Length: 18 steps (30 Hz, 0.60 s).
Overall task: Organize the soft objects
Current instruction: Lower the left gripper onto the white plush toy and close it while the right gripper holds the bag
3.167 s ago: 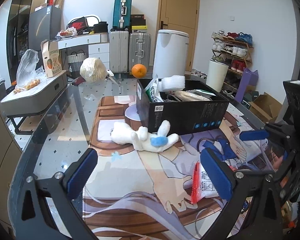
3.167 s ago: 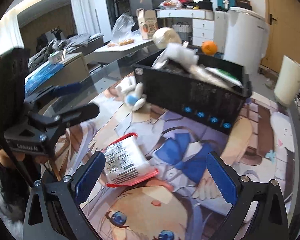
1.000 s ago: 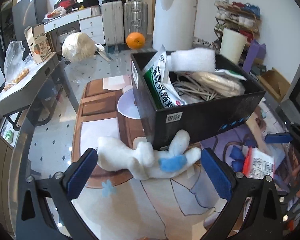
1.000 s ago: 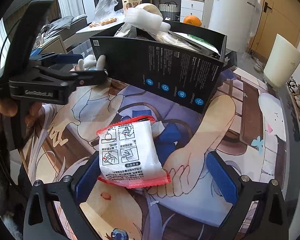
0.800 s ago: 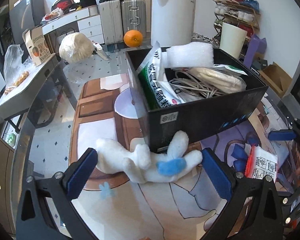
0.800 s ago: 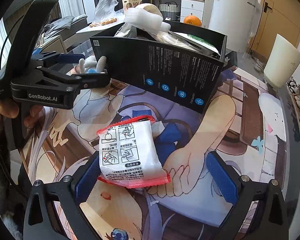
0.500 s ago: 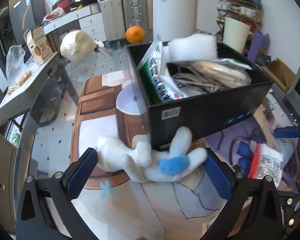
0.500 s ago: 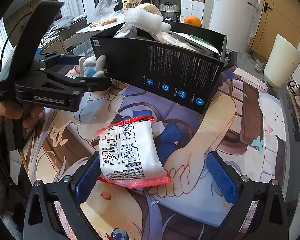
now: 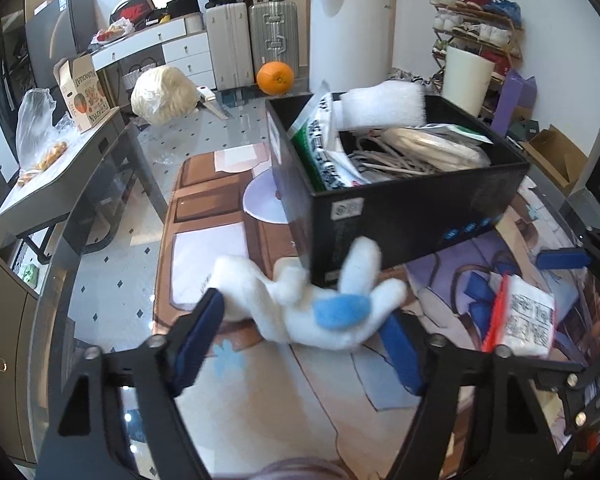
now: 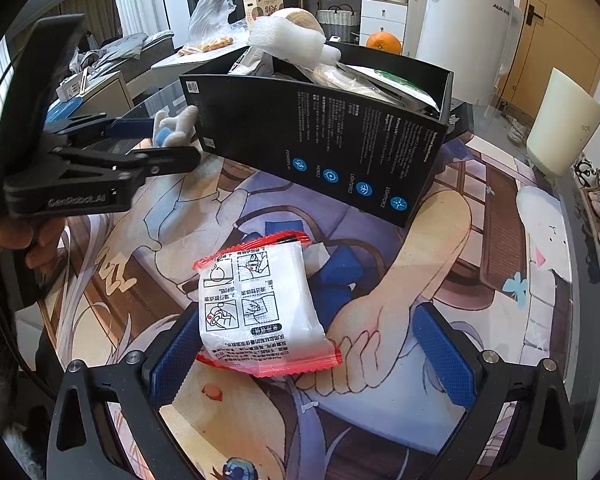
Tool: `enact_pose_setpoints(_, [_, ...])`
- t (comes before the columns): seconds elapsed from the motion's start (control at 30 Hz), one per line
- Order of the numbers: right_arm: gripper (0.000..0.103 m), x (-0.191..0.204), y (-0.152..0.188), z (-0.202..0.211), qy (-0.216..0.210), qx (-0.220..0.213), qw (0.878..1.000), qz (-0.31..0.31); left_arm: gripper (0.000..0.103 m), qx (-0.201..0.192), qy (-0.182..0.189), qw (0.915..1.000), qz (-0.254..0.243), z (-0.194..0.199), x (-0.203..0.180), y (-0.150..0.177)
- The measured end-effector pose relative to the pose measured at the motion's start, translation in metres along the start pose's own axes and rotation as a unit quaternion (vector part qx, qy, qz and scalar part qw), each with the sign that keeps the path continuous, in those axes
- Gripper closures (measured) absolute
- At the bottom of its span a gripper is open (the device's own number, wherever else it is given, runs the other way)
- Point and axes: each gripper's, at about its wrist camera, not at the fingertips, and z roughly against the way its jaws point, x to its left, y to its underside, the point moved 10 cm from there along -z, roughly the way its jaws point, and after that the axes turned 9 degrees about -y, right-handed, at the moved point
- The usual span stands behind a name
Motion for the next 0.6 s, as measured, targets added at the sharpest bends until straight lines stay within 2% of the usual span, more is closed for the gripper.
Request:
enact_pose_setpoints(0.23, [0.001,0.0,0.0,0.0,0.0,0.0,1.0,0.0,0.042,0.012,0.016,0.9998,-0.003,0.001,-0.007,0.01])
enact_pose_setpoints(0.53, [0.001,0.0,0.0,0.0,0.001,-0.001,1.0,0.001,0.041,0.008,0.042,0.999,0.014,0.006,-0.01,0.01])
enact_pose_setpoints(0.57, [0.001,0.001,0.0,0.0,0.0,-0.001,1.0,0.001,0.037,0.011,0.051,0.9984,0.021,0.007,-0.012,0.01])
enact_pose_setpoints(0.6, [0.001,0.001,0.0,0.0,0.0,-0.001,1.0,0.001,0.027,0.011,0.056,0.9981,0.025,0.007,-0.013,0.009])
